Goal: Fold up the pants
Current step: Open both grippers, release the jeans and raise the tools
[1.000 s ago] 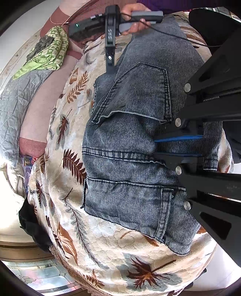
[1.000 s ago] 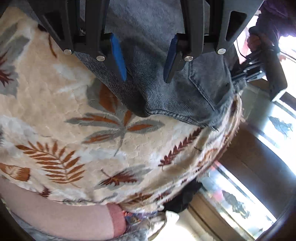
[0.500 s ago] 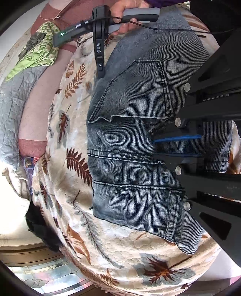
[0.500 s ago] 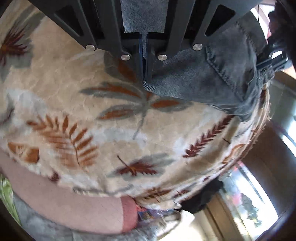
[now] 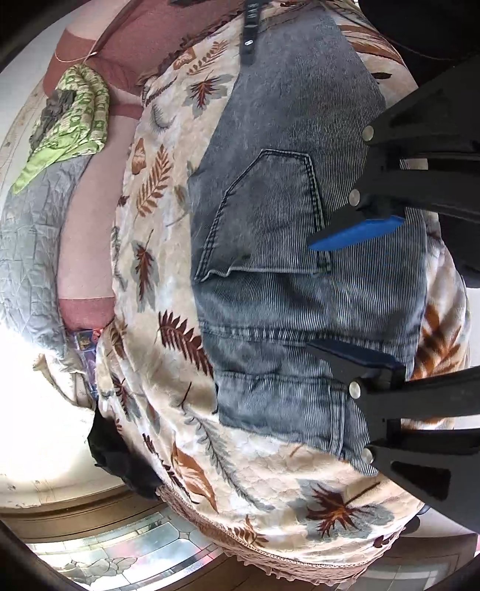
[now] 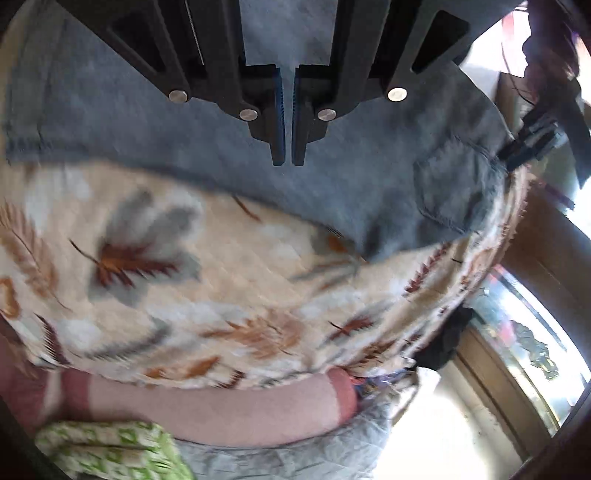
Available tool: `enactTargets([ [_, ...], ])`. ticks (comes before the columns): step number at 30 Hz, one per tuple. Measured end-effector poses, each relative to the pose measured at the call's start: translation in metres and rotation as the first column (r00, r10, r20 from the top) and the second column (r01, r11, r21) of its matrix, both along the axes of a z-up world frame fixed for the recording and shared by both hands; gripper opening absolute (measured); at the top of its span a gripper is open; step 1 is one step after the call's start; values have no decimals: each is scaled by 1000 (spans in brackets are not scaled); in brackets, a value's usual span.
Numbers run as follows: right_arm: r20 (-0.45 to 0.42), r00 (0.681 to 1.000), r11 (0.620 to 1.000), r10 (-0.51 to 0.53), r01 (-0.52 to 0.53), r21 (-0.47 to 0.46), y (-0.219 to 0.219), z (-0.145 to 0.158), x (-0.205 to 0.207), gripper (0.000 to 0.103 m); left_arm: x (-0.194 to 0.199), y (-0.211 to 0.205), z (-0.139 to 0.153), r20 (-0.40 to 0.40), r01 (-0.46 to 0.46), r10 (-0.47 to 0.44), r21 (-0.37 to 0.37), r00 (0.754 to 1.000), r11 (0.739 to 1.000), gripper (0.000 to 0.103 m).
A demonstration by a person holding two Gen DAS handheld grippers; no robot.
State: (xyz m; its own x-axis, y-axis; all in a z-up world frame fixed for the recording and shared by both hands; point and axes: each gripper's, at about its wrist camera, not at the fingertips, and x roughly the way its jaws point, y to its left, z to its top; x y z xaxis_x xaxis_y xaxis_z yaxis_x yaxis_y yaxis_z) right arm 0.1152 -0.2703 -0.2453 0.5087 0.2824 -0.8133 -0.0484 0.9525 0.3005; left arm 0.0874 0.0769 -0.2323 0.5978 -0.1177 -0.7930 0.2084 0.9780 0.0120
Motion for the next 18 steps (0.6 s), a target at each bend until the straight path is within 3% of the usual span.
enactTargets([
  [4,-46,994,994,-95,93,-51,-24,-27,-33,5,12,-12,-21,-80,-24,29,68,996,997,55],
  [6,-53,986,985,-157,153,-81,-47,-39,-44,5,12,-15,-25,-80,-25,32,76,996,997,55],
  [8,-24,982,982,-189,188,-20,-74,-42,-58,5,11,-17,-26,-77,-14,22,104,997,995,56],
  [12,8,932,931,-362,362,-38,-139,-43,-84,5,11,-24,-30,-89,1,11,139,996,990,58],
  [13,1,920,920,-392,392,8,-154,-45,-89,4,13,-25,-28,-104,-8,24,149,994,989,58],
  [14,-10,910,903,-415,414,111,-170,-45,-95,4,15,-27,-26,-124,-27,48,161,991,987,58],
  [15,9,899,891,-438,433,134,-177,-40,-102,5,17,-30,-23,-131,-54,78,178,988,983,58],
  [17,77,894,898,-441,439,36,-176,-30,-111,7,14,-45,-13,-95,-64,83,187,992,980,58],
  [18,83,898,902,-431,428,54,-176,-29,-114,7,12,-57,-8,-86,-35,51,176,995,984,58],
])
